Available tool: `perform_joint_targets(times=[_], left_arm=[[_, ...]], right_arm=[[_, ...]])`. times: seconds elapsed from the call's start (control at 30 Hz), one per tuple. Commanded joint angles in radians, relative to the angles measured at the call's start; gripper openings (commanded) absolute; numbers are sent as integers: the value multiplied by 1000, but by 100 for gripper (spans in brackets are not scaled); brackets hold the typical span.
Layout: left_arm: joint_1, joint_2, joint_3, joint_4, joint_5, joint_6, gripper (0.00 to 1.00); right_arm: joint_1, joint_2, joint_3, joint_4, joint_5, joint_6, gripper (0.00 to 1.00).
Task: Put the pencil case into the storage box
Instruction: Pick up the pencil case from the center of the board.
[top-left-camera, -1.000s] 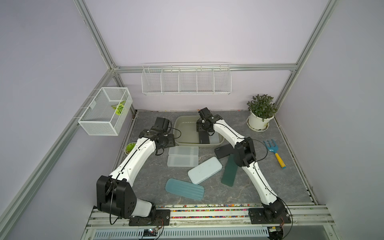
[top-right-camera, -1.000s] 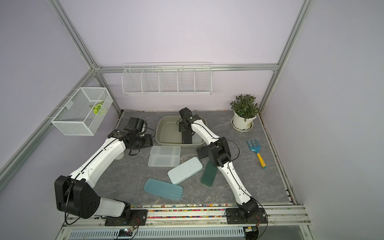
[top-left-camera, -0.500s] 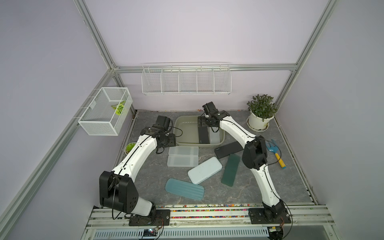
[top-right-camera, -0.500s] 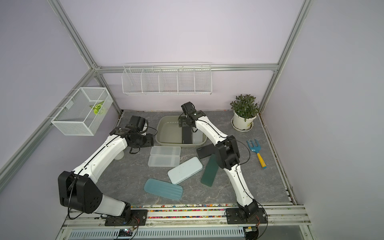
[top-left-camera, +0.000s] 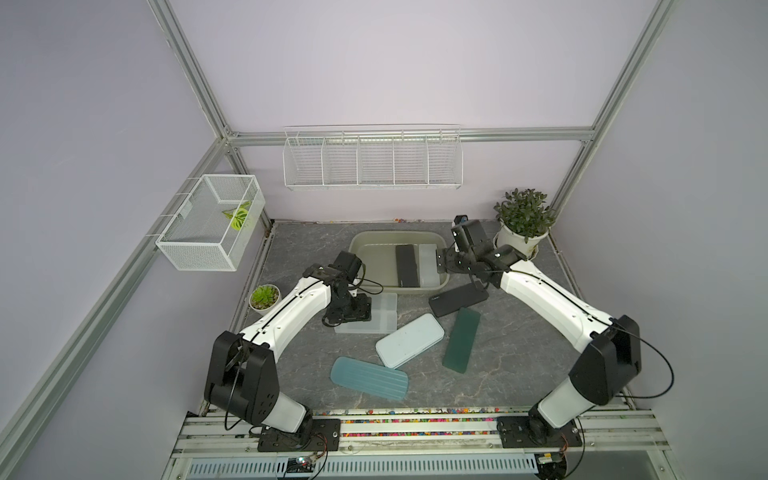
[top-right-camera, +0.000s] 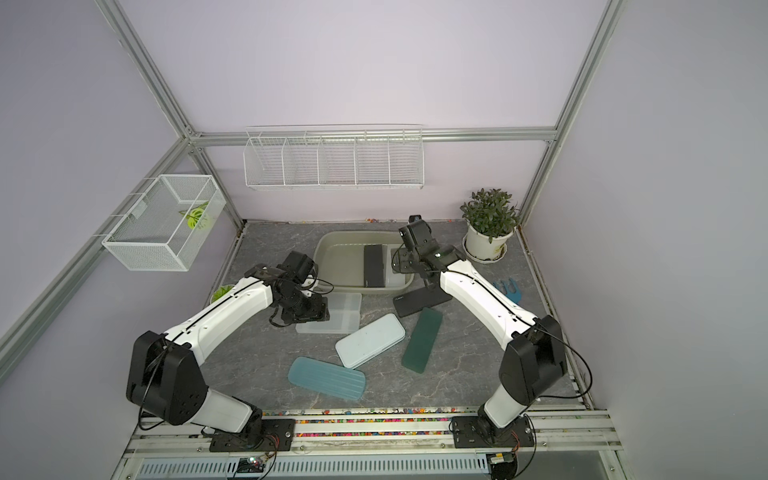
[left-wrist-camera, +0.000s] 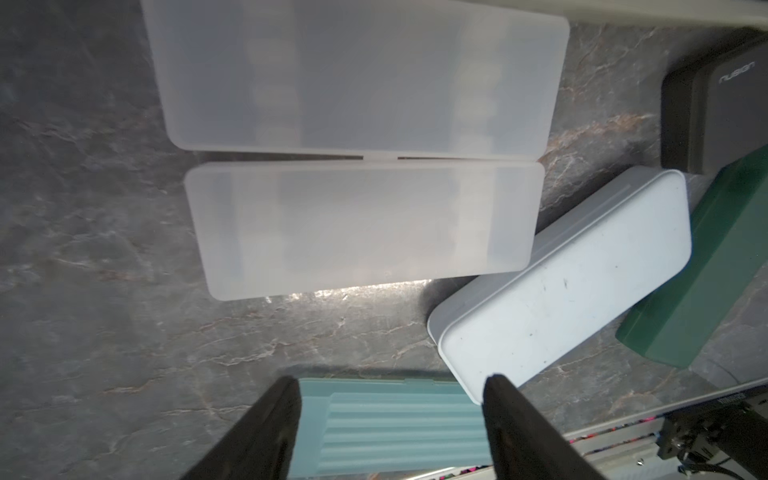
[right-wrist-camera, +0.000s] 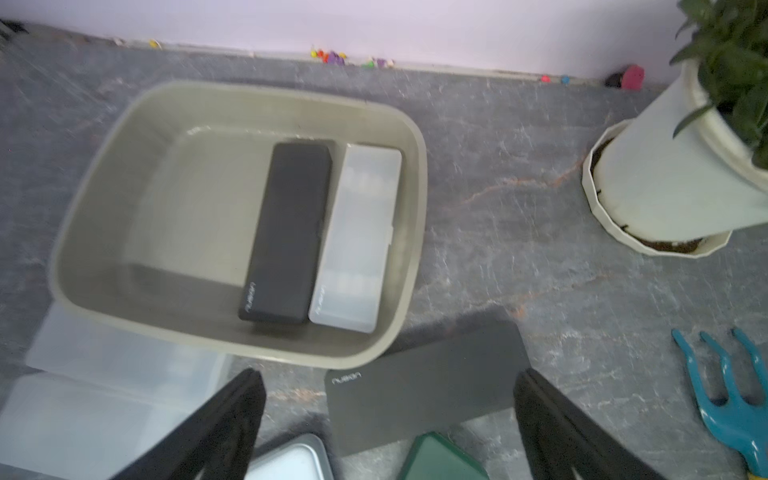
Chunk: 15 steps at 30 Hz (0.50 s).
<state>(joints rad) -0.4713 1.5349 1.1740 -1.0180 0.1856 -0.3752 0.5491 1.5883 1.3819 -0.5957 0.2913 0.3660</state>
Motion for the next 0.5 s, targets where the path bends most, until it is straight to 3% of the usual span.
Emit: perform_joint_targets(times=[0.0,0.23,0.47], left_arm=[[-83,49,21,3,51,-47,75],[-292,64,36,-26,10,7,76],[-396,138,197,13,-6,91,77]], right_arm=[[-4,-101,-106,1,26,14,98],[-13,-246,-263,-23,46,53,98],[-71,-400,-358,-106,72,213,98]])
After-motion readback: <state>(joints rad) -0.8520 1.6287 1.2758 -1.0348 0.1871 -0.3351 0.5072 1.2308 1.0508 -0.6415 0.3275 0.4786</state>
